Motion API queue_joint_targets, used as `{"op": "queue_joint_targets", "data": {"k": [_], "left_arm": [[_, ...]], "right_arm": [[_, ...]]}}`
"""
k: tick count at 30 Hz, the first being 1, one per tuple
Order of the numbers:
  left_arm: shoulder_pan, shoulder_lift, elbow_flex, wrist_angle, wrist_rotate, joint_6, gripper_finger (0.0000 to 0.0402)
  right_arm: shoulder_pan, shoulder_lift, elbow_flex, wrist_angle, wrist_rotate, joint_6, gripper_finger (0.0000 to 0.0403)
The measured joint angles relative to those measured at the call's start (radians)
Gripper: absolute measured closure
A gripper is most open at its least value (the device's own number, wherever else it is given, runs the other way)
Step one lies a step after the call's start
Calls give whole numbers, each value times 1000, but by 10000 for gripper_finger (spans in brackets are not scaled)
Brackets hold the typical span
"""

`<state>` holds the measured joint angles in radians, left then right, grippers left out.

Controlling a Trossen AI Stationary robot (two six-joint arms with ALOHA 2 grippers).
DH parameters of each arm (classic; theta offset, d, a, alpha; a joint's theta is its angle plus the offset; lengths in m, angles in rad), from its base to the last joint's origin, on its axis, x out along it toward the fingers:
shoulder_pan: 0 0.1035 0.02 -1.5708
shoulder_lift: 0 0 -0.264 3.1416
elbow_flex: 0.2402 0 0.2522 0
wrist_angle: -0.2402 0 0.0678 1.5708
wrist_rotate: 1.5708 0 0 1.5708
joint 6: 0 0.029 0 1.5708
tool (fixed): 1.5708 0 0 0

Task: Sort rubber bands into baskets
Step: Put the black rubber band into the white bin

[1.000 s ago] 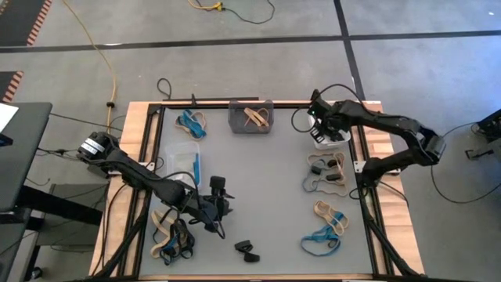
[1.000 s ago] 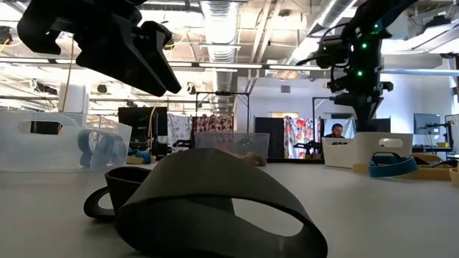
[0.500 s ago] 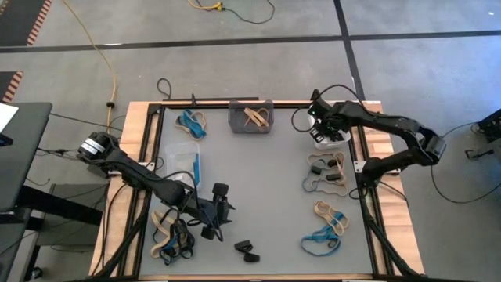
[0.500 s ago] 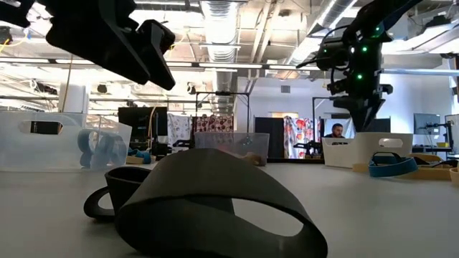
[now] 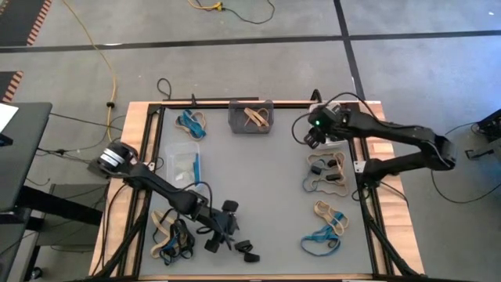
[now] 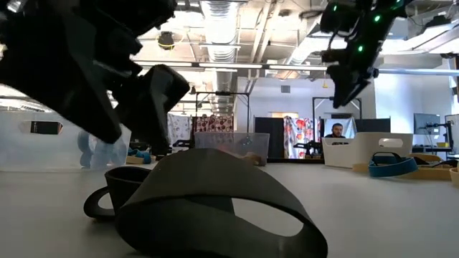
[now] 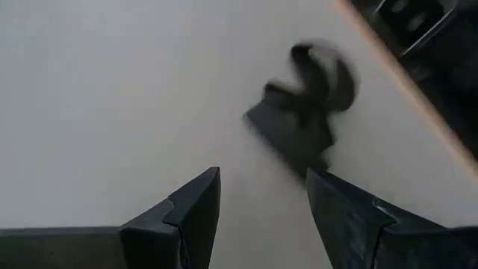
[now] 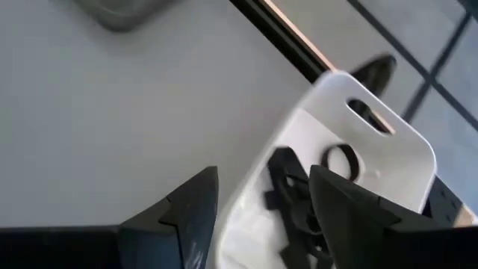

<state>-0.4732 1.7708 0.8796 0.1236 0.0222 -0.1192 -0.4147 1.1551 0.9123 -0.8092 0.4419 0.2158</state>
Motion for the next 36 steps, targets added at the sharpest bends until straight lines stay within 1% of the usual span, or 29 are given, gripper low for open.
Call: {"op": "queue_joint_targets", "data": {"k": [3,6,14,21,24,28,32,36], "left_arm": [[-9,16,1,57,26,-22,212],[-21,38,9,81,26,-31,212],[-34,128,72,66,24,-59,212],[-32,130,76,34,-28,-88,218],[-31,130,76,21,-48,-91,234],[-31,130,76,16,-62,-84,268],[-31,130,76,13,-64,-70,311],[-30,130,76,10,-99,-54,365]], "right_arm": [[64,-30,0,11,0,19,163],[135,-44,0,15,0,24,163],[348,-35,0,48,1,47,163],[536,-20,1,138,3,72,163],[614,0,1,180,2,73,163],[702,41,1,245,3,72,163],[774,113,1,313,3,65,163],[836,217,1,411,-6,37,163]]}}
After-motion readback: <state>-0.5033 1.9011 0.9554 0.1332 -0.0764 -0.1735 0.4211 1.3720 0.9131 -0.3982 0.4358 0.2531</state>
